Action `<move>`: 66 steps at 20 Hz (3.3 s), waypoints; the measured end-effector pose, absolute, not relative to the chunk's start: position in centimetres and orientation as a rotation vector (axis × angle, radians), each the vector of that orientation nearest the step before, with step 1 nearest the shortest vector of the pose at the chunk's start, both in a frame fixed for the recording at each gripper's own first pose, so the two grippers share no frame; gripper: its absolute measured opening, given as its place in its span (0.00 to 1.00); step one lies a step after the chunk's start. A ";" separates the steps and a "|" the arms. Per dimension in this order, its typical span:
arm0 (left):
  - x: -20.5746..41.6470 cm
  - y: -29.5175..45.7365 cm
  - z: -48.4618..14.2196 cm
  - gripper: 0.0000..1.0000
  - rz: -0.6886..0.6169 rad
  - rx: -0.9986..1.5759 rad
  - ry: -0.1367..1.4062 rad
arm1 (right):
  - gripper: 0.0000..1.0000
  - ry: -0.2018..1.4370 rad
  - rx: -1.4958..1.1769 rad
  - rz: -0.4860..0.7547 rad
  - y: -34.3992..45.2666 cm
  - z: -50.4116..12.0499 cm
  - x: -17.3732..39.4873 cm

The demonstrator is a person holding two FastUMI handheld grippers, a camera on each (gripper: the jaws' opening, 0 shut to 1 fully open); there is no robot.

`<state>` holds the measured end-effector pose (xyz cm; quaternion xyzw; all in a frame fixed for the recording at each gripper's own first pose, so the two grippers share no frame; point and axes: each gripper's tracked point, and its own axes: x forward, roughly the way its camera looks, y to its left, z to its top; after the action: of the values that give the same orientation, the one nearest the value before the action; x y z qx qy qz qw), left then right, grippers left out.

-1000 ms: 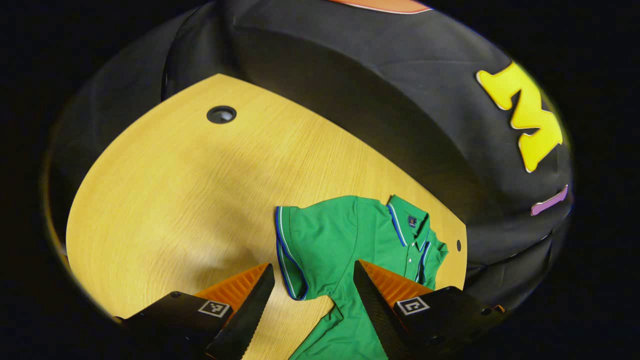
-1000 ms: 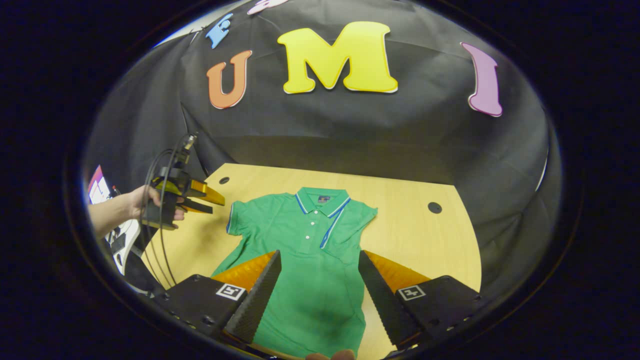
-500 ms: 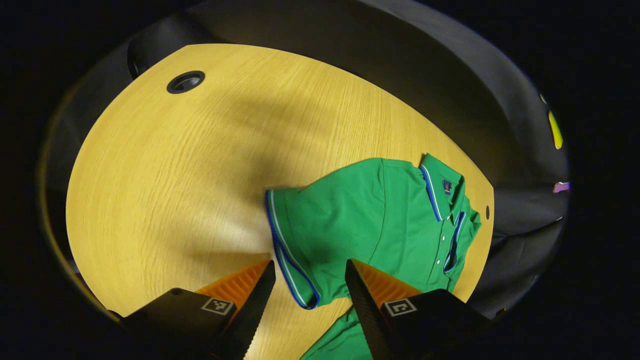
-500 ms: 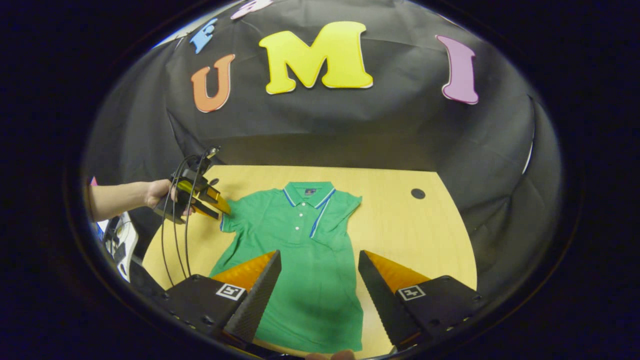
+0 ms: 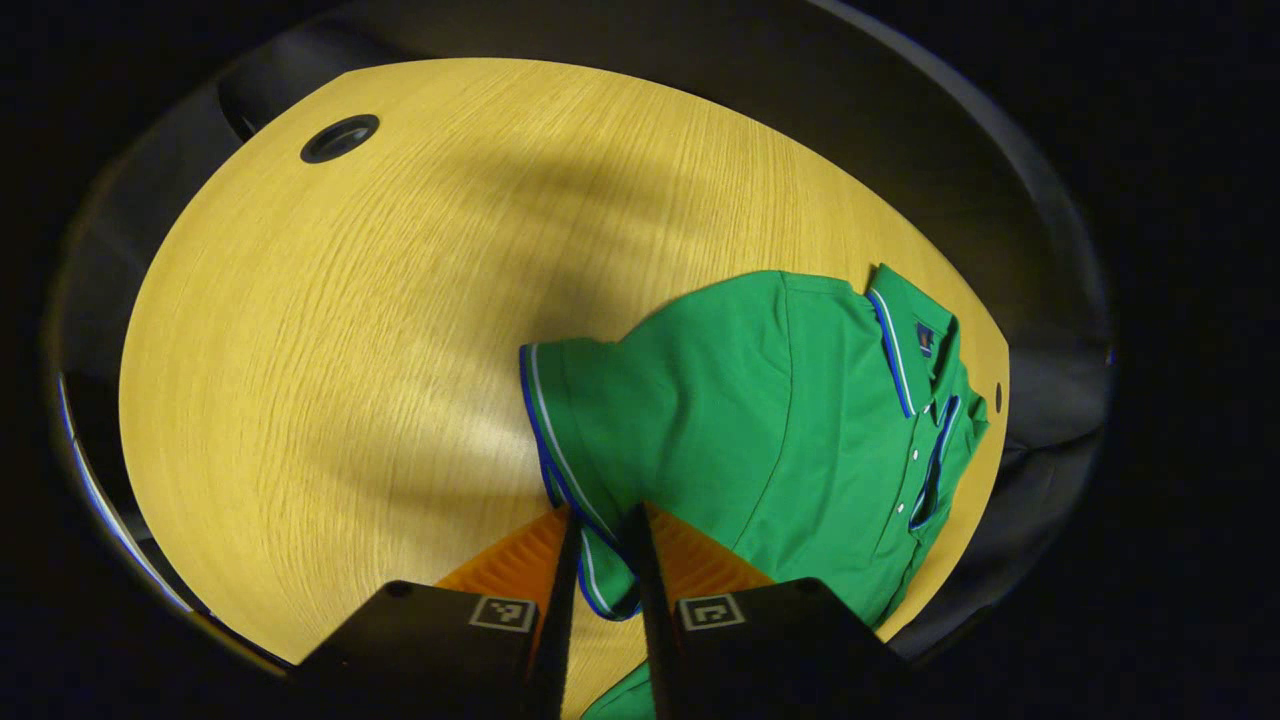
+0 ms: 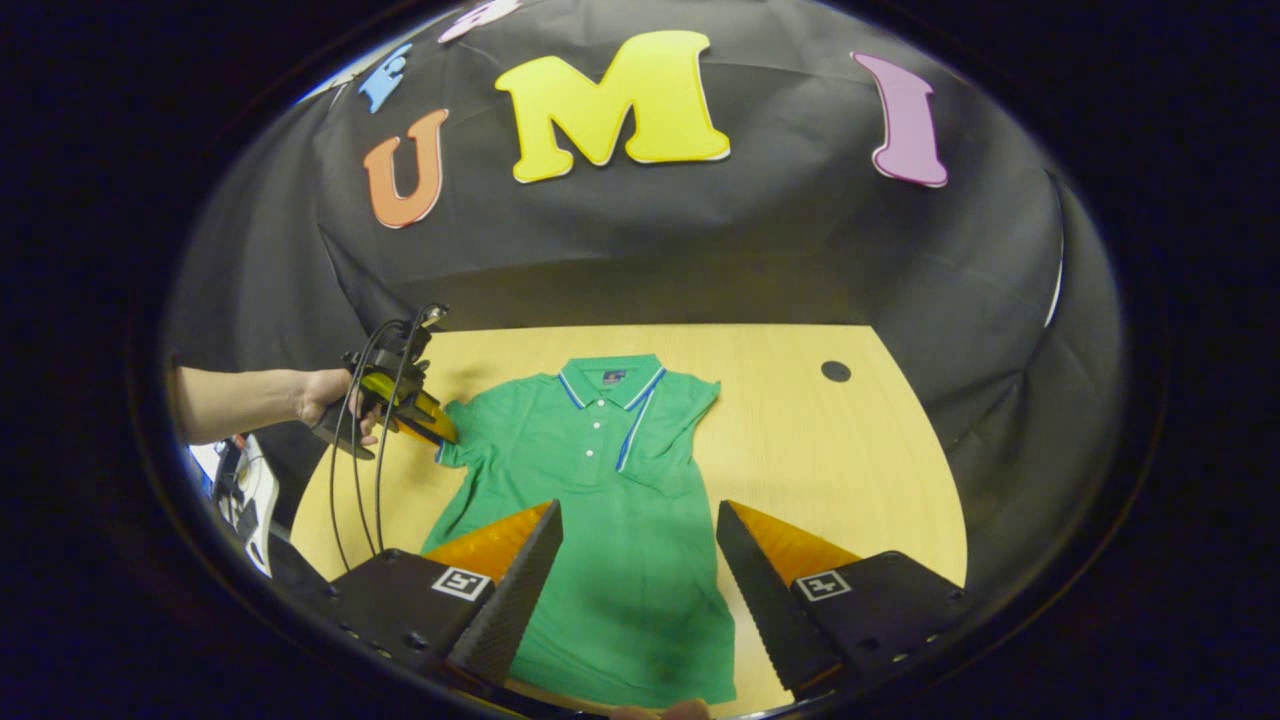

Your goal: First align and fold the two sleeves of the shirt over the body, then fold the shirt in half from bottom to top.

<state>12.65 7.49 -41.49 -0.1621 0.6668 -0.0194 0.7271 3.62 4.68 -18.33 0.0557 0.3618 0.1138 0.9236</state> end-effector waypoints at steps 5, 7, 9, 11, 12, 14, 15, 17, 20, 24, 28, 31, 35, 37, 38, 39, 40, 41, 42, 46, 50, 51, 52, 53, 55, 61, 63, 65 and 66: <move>13.4 6.5 -40.8 0.08 -0.069 -0.429 1.411 | 0.95 0.743 0.123 0.213 3.6 -18.8 4.0; 14.2 6.6 -39.9 0.06 -0.071 -0.415 1.363 | 0.95 0.735 0.131 0.206 3.0 -18.7 4.1; 14.4 6.5 -38.5 0.06 -0.095 -0.381 1.334 | 0.95 0.738 0.146 0.200 2.5 -19.0 4.0; 14.5 5.9 -37.1 0.06 -0.119 -0.351 1.311 | 0.95 0.747 0.164 0.200 2.2 -19.3 3.8; 14.6 5.8 -36.4 0.06 -0.129 -0.336 1.301 | 0.95 0.751 0.173 0.201 2.0 -19.4 3.7; 14.5 4.9 -35.2 0.06 -0.147 -0.293 1.295 | 0.95 0.751 0.181 0.207 1.7 -19.4 3.5; 14.5 4.7 -34.6 0.06 -0.151 -0.259 1.289 | 0.95 0.747 0.183 0.208 1.4 -19.4 3.4; 15.2 4.5 -33.2 0.06 -0.153 -0.175 1.263 | 0.95 0.738 0.195 0.212 1.0 -19.3 3.1; 15.7 2.3 -31.8 0.06 -0.164 -0.054 1.253 | 0.95 0.729 0.229 0.210 -0.1 -19.1 2.5; 15.8 -3.2 -30.8 0.06 -0.212 0.014 1.269 | 0.94 0.707 0.287 0.175 -2.5 -18.8 1.9; 15.7 -8.0 -31.6 0.07 -0.235 0.047 1.291 | 0.95 0.712 0.331 0.118 -5.5 -19.2 0.5; 15.5 -11.3 -32.5 0.09 -0.230 0.016 1.308 | 0.96 0.722 0.348 0.080 -7.2 -19.9 -0.2; 14.5 -14.3 -32.5 0.21 -0.253 -0.037 1.323 | 0.96 0.727 0.338 0.065 -8.3 -20.0 -0.6; 14.3 -15.2 -32.0 0.47 -0.266 -0.073 1.311 | 0.96 0.727 0.334 0.072 -8.2 -19.8 -0.6; 14.3 -15.3 -31.5 0.65 -0.266 -0.085 1.302 | 0.96 0.726 0.328 0.077 -8.1 -19.7 -0.4; 14.3 -14.9 -31.3 0.96 -0.255 -0.091 1.288 | 0.96 0.722 0.316 0.080 -8.1 -19.7 -0.4; 14.5 -14.5 -30.6 1.00 -0.246 -0.097 1.272 | 0.96 0.718 0.297 0.085 -7.9 -19.6 -0.2; 14.4 -14.1 -30.1 1.00 -0.240 -0.103 1.250 | 0.96 0.714 0.273 0.091 -7.7 -19.5 -0.1; 14.3 -13.7 -29.4 1.00 -0.234 -0.108 1.226 | 0.96 0.708 0.250 0.100 -7.5 -19.3 0.2; 13.2 -12.2 -25.4 1.00 -0.223 -0.129 1.090 | 0.96 0.687 0.150 0.157 -6.0 -18.9 0.6; 9.9 -10.2 -21.3 1.00 -0.215 -0.153 0.945 | 0.96 0.690 0.088 0.220 -3.9 -18.9 0.3; 8.7 -9.5 -20.9 1.00 -0.213 -0.144 0.915 | 0.96 0.694 0.082 0.229 -3.6 -19.1 0.1; 7.3 -8.8 -20.6 1.00 -0.216 -0.125 0.890 | 0.96 0.699 0.070 0.239 -3.3 -19.3 0.0; 5.6 -7.9 -20.7 1.00 -0.223 -0.104 0.876 | 0.96 0.708 0.056 0.247 -3.3 -19.7 -0.3; 1.9 -6.7 -21.8 1.00 -0.238 -0.077 0.873 | 0.96 0.721 0.027 0.261 -3.3 -20.4 -0.9; -8.3 -3.1 -27.0 1.00 -0.214 -0.079 0.971 | 0.96 0.830 -0.038 0.266 -4.4 -24.3 -4.1; -10.7 -2.3 -28.4 1.00 -0.211 -0.108 1.026 | 0.96 0.879 -0.034 0.266 -4.7 -25.8 -5.5; -13.1 -1.1 -30.4 1.00 -0.209 -0.116 1.091 | 0.96 0.933 -0.044 0.256 -5.2 -27.9 -6.8; -14.3 -0.4 -31.3 1.00 -0.205 -0.110 1.130 | 0.96 0.966 -0.053 0.256 -5.4 -29.0 -7.6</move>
<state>-14.26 -0.39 -31.32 -0.0522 0.5341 -0.0970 0.8382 -7.57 -5.45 -29.03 -0.0254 0.4630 0.1225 0.8775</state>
